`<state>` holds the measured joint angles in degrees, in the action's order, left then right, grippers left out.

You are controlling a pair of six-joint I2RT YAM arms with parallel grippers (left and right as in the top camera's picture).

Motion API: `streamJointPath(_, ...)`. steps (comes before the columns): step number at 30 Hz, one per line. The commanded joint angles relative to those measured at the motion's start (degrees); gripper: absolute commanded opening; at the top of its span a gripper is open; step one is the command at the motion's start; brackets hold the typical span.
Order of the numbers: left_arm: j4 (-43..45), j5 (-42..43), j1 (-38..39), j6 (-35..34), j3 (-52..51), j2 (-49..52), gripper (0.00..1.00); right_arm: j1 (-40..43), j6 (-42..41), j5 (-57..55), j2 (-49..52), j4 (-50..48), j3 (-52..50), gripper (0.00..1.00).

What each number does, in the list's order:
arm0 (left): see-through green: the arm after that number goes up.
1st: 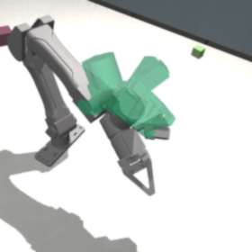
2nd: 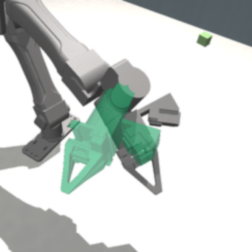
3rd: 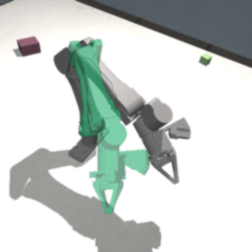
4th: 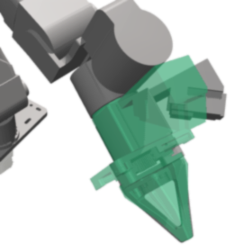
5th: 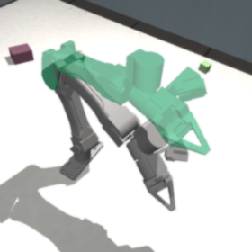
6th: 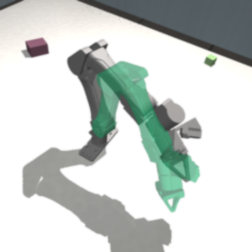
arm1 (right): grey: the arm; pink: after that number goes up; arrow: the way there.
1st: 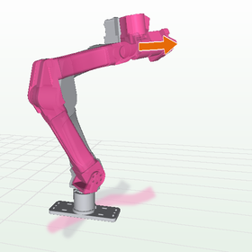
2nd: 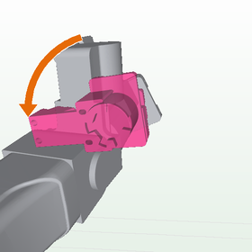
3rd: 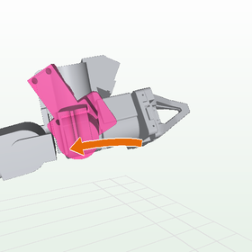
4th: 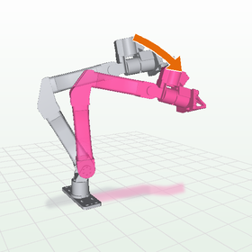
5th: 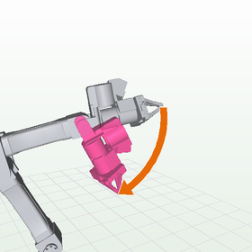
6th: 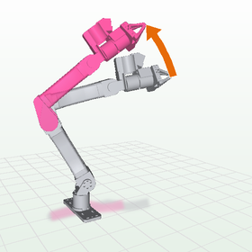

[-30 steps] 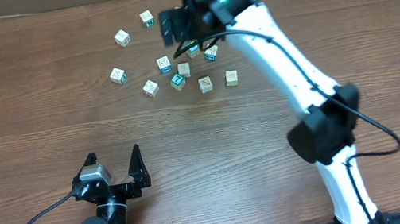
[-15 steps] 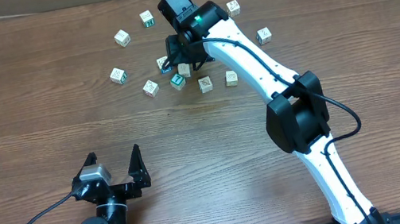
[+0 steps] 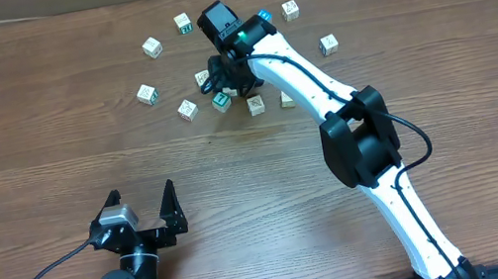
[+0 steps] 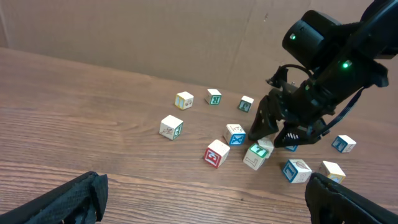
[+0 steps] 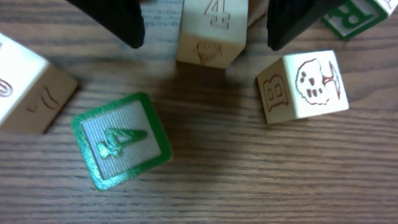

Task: Form a circle
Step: 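Lower the right gripper and grasp a wooden block in the cluster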

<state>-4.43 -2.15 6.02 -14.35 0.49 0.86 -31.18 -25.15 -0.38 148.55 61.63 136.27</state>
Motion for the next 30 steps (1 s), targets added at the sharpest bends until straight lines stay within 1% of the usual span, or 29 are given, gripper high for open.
streamJointPath(1, 0.11, 0.28, 0.44, 1.53, -0.20, -0.63, 0.99, -0.33, -0.59, -0.15, 0.52, -0.96, -0.31, 0.48)
streamJointPath(2, 0.11, 0.28, 0.44, 1.53, -0.20, -0.63, 1.00, -0.33, -0.59, 0.07, 0.52, -1.16, -0.31, 0.46)
streamJointPath(6, 0.11, 0.28, 0.44, 1.53, -0.20, -0.63, 0.99, -0.31, -0.59, 0.04, 0.52, -0.72, -0.31, 0.44)
streamJointPath(8, 0.11, 0.28, 0.44, 1.53, -0.20, -0.63, 0.99, -0.31, -0.59, 0.04, 0.52, -0.66, -0.31, 0.38)
streamJointPath(13, 0.11, 0.28, 0.44, 1.53, -0.20, -0.63, 0.99, -0.31, -0.61, 0.04, 0.52, -0.70, -0.31, 0.30)
streamJointPath(21, 0.11, 0.28, 0.44, 1.53, -0.20, -0.63, 0.99, -0.13, -0.33, 0.02, -0.92, -0.44, 1.77, 0.28)
streamJointPath(30, 0.11, 0.28, 0.44, 1.53, -0.20, -0.63, 1.00, 0.11, -0.15, 0.02, -10.64, 0.74, 3.06, 0.27)
